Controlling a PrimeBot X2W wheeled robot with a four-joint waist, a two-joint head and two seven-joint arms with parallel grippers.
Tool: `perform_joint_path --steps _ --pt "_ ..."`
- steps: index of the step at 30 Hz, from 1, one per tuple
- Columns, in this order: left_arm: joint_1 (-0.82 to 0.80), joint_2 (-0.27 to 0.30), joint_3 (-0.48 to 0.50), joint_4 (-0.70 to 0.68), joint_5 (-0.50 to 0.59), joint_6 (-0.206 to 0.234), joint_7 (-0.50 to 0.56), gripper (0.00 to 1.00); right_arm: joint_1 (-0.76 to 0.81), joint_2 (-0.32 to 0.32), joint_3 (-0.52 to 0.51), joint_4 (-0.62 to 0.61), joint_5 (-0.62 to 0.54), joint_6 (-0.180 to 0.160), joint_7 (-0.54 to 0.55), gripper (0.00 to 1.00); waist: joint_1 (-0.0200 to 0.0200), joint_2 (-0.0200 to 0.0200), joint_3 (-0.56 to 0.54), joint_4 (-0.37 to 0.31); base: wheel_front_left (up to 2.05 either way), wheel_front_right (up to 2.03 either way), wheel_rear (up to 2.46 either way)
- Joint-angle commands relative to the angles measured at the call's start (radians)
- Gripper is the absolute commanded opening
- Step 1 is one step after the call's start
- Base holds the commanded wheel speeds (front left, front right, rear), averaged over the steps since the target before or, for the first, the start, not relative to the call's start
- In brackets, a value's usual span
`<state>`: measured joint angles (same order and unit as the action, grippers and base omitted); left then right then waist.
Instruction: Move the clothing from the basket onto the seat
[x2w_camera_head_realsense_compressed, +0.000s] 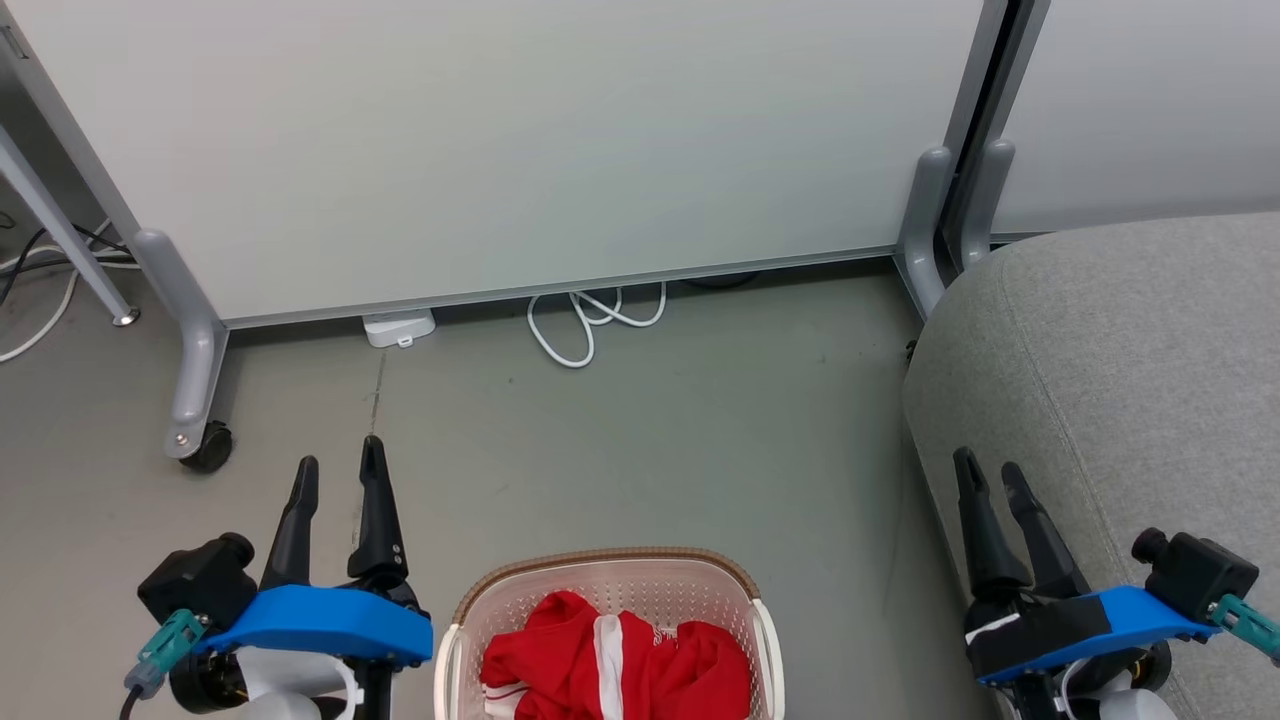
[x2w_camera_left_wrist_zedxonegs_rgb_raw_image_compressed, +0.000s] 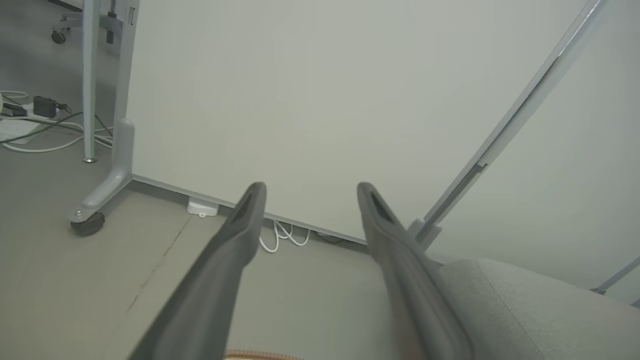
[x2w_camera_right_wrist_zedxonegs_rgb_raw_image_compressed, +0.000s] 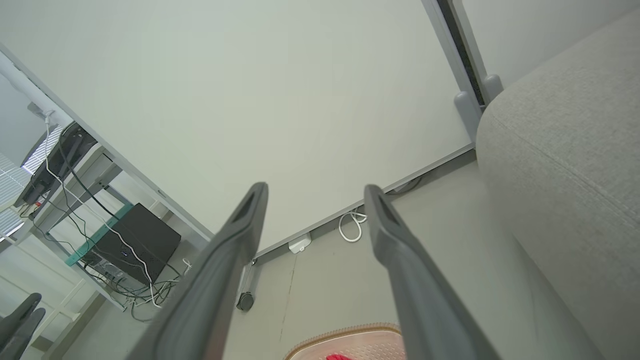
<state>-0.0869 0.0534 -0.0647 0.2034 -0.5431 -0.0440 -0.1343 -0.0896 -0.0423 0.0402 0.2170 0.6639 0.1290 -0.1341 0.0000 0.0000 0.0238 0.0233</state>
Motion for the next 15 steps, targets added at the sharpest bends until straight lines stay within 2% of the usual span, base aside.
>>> perform_joint_path --steps 1,15 --pt "-0.022 0.007 -0.007 -0.006 0.034 0.006 -0.011 1.0 -0.019 -0.008 0.004 -0.005 -0.03 0.002 -0.01 1.0 0.0 0.0 -0.001 0.001 0.0 0.0 0.0" --pt "-0.021 0.022 -0.053 0.002 0.181 0.024 -0.046 1.0 -0.016 -0.009 0.022 0.001 -0.168 0.002 -0.047 1.0 0.0 0.0 -0.002 0.006 0.0 0.0 0.0"
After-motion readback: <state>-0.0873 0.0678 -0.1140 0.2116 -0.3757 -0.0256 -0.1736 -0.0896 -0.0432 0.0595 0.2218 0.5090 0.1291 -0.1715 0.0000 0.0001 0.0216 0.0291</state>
